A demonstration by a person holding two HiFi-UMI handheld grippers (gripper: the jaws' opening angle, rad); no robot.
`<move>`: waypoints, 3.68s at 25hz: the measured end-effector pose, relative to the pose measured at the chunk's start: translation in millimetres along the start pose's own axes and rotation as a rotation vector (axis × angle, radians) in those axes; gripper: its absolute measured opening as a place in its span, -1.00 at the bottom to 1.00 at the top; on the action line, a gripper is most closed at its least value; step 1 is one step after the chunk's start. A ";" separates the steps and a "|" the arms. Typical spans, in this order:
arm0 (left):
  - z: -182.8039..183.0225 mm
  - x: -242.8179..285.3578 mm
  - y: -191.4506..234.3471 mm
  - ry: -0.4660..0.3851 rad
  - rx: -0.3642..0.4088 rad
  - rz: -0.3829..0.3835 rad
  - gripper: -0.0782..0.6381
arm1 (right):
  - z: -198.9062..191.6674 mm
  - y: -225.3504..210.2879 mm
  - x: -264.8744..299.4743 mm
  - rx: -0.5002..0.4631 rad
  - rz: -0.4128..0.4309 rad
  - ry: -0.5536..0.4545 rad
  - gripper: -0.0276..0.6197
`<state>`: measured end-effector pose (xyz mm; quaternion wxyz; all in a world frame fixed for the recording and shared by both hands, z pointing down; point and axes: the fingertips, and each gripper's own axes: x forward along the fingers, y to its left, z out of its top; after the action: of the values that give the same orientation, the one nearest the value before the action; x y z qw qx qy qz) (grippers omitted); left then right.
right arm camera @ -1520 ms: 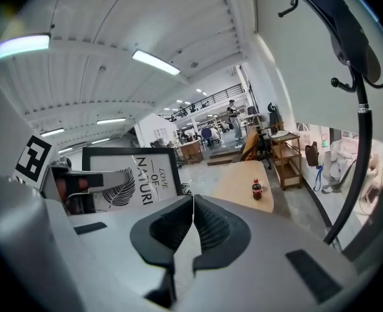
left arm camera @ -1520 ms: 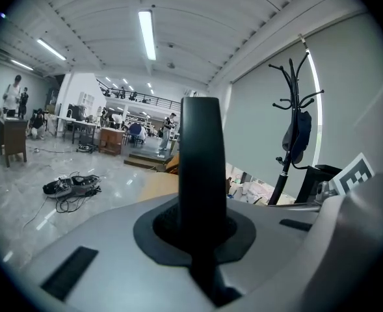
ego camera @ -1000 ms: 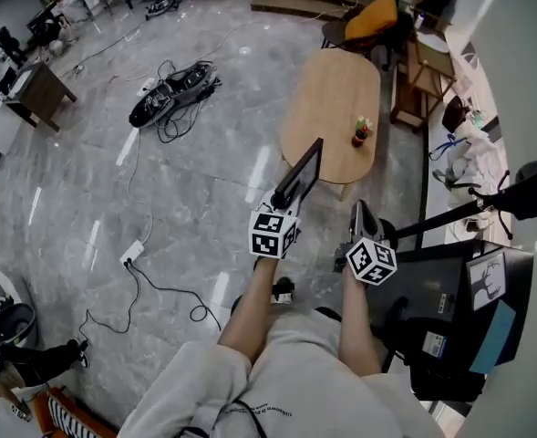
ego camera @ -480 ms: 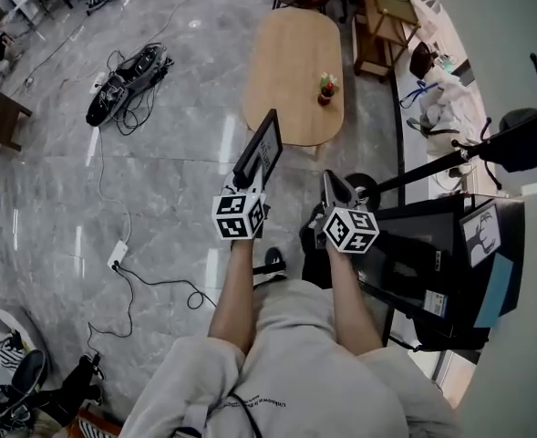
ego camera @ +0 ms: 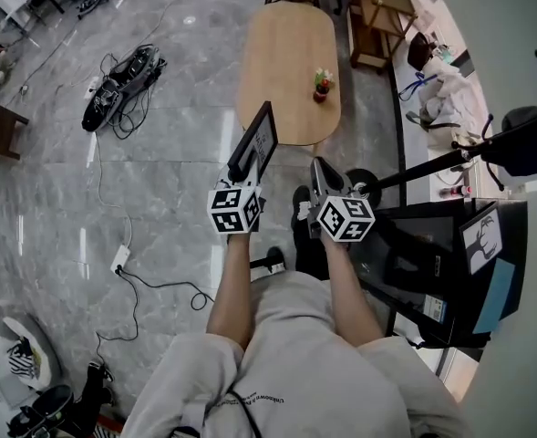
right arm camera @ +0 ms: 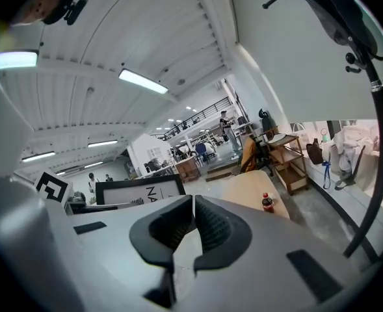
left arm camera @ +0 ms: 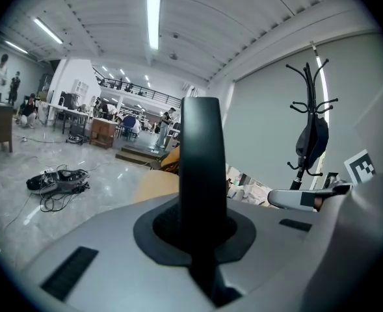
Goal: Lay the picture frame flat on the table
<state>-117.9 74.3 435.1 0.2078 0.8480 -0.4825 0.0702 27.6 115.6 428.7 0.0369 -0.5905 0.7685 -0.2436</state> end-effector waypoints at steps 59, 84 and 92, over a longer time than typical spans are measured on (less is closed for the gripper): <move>104.9 273.2 66.0 0.052 -0.078 0.202 -0.70 | 116.3 -149.6 317.1 0.095 0.333 0.270 -0.82; -61.6 287.7 211.3 0.249 -0.430 0.220 -0.70 | -27.4 -180.1 365.1 -0.018 0.203 0.563 -0.82; -88.7 325.9 217.7 0.340 -0.413 0.139 -0.70 | -47.0 -199.8 376.1 -0.055 0.151 0.585 -0.82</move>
<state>-124.2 -243.2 681.4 0.4488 0.7286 -0.5019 0.1258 76.3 -253.8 640.3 -0.1842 -0.4373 0.7944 -0.3791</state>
